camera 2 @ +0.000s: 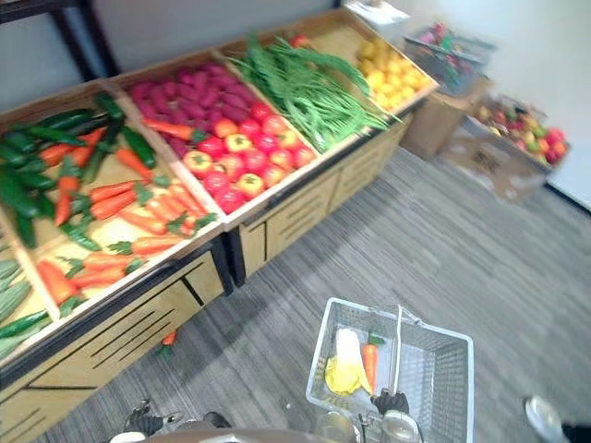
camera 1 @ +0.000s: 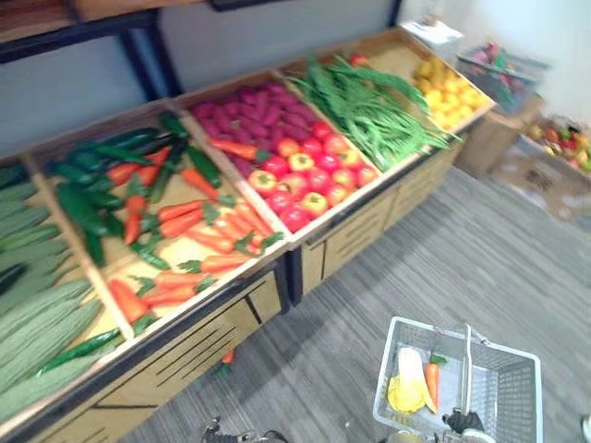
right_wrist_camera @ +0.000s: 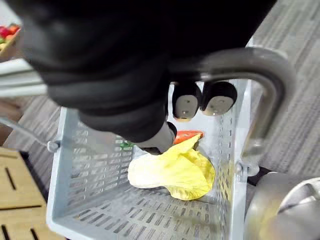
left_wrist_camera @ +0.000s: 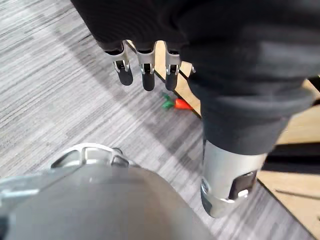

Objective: Pick vegetable in the basket

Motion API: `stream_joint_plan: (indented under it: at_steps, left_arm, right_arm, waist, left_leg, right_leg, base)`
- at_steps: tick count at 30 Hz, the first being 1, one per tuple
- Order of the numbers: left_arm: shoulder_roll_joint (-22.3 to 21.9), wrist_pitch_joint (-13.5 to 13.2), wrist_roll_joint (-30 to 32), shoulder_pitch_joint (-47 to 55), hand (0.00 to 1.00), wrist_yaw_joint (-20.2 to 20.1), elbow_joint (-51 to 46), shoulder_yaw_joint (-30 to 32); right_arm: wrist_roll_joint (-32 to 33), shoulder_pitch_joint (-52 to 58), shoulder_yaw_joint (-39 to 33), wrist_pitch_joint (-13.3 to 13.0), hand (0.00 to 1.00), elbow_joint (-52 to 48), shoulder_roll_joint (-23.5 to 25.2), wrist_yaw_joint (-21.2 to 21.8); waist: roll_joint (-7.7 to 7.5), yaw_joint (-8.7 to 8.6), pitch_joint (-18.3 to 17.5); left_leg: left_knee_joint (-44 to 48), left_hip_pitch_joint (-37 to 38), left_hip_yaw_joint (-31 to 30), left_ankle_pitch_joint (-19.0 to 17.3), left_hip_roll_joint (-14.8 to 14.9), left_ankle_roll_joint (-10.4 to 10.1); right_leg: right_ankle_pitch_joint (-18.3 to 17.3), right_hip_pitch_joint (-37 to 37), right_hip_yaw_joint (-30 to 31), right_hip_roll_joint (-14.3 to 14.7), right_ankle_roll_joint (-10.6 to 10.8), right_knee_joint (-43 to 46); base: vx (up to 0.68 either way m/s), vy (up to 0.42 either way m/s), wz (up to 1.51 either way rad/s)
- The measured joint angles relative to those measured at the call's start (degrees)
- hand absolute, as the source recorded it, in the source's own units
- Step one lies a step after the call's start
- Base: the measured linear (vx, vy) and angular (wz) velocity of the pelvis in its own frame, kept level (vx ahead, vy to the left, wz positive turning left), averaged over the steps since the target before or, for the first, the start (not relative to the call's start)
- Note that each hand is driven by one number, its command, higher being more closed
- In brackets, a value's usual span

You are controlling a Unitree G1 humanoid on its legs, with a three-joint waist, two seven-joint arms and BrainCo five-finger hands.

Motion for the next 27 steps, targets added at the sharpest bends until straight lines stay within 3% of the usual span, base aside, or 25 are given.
stream_joint_plan:
  at_steps: [3,6,9,11,12,13,15,17,19,20,23,27]
  left_arm:
    - [-0.52,0.28,-2.69,-0.61,0.0,-0.08,0.73,1.13]
    - [-0.76,0.39,-2.73,-0.76,0.0,-0.11,1.12,2.54]
    - [-0.89,0.4,-4.63,-0.74,0.0,-0.05,1.11,3.24]
    - [-1.75,0.33,-6.64,-0.2,0.0,0.15,0.35,4.89]
    - [-1.94,0.28,-7.35,0.21,0.0,0.28,0.31,4.96]
    - [-2.58,0.26,-8.64,0.35,0.0,0.39,0.07,4.92]
    - [-3.06,0.16,-9.51,0.74,0.0,0.43,-0.11,4.8]
    - [-3.29,-0.99,-9.5,0.79,0.0,0.37,-0.19,4.74]
    - [-3.39,-1.29,-9.5,0.67,0.0,0.27,-0.22,4.66]
    - [-2.94,-1.67,-9.47,0.25,0.0,0.25,-0.65,4.63]
    - [-2.44,-1.69,-9.29,0.05,0.0,0.28,-0.67,4.74]
    - [-2.69,-1.71,-8.2,0.37,0.0,0.23,-0.54,4.4]
  right_arm:
    - [0.02,0.05,-0.01,1.14,1.0,0.88,0.11,0.02]
    - [0.3,1.07,-0.6,1.26,1.0,2.01,0.16,-0.16]
    - [0.23,1.52,1.91,0.69,1.0,2.01,-0.4,-0.05]
    - [0.16,1.46,3.81,0.31,1.0,1.91,-0.61,0.0]
    - [0.15,1.39,4.33,-0.01,1.0,1.93,-0.91,-0.01]
    - [0.11,1.01,5.32,-0.23,1.0,2.18,-1.7,0.02]
    - [0.1,0.52,5.75,-0.39,1.0,2.16,-2.38,0.01]
    - [0.14,0.37,6.19,-0.39,1.0,2.15,-2.67,-0.01]
    - [0.14,0.74,6.95,-0.41,1.0,2.14,-2.58,0.04]
    - [0.12,0.8,7.91,-0.63,1.0,2.14,-2.05,0.15]
    - [0.1,0.5,8.41,-0.81,1.0,2.15,-1.46,0.13]
    - [-0.07,0.77,8.51,-1.04,1.0,2.18,-1.41,0.18]
  waist:
    - [0.41,-0.29,0.12]
    - [0.77,-1.29,0.01]
    - [1.2,-1.62,-0.01]
    - [1.35,-0.89,0.23]
    - [1.26,-0.34,0.21]
    - [1.28,0.27,0.24]
    - [1.44,0.39,0.26]
    - [2.17,0.48,0.07]
    - [2.79,0.83,-0.54]
    - [1.45,0.86,-0.71]
    - [0.18,1.08,-0.71]
    - [1.08,1.38,-1.32]
  left_leg:
    - [2.72,-0.55,3.02,0.17,1.76,-0.51]
    - [9.14,-0.36,2.75,0.2,6.83,-0.66]
    - [18.92,-1.15,1.88,0.39,13.07,-0.67]
    - [25.77,-3.91,-11.34,2.04,14.89,-0.38]
    - [25.44,-4.75,-16.59,1.07,12.99,-1.53]
    - [22.83,-5.57,-26.91,-1.66,7.48,-2.8]
    - [17.21,-5.87,-36.63,-4.47,0.75,-4.43]
    - [7.86,-5.74,-44.53,-4.34,-3.77,-4.05]
    - [4.6,-3.99,-46.12,-6.9,-4.59,-3.56]
    - [4.36,-4.7,-45.49,-7.02,-5.76,-3.25]
    - [4.34,-4.79,-44.26,-7.04,-7.75,-2.46]
    - [2.18,-3.14,-43.96,-6.9,-9.75,-1.67]
  right_leg:
    - [-0.82,0.75,0.59,2.58,2.56,-6.81]
    - [-0.78,3.2,0.98,5.7,2.33,-9.23]
    - [-1.72,3.53,3.66,8.11,0.78,-9.29]
    - [-1.77,3.47,9.2,9.42,-0.67,-8.7]
    - [-1.6,3.07,11.03,9.04,-1.02,-8.53]
    - [-1.29,1.79,14.75,8.18,-1.1,-7.98]
    - [-0.41,0.3,19.33,7.8,-0.7,-8.06]
    - [0.41,-1.16,23.84,8.81,0.4,-8.35]
    - [1.95,-0.94,26.33,9.59,1.84,-10.91]
    - [3.99,-0.99,27.12,8.83,2.42,-13.21]
    - [5.37,-0.97,27.92,7.0,3.48,-14.76]
    - [5.43,-0.64,28.67,5.84,3.59,-14.8]
  base:
    - [-0.03,-0.279,-0.74]
    - [-0.09,-0.178,-0.19]
    - [-0.14,-0.115,-0.42]
    - [-0.09,-0.069,-1.05]
    - [-0.02,0.025,-1.42]
    - [0.01,0.071,-1.39]
    - [0.0,0.156,-1.42]
    - [-0.02,0.193,-1.11]
    - [0.02,0.193,-0.64]
    - [0.07,0.185,-0.38]
    - [0.05,0.167,-0.13]
    - [0.06,0.086,-0.02]
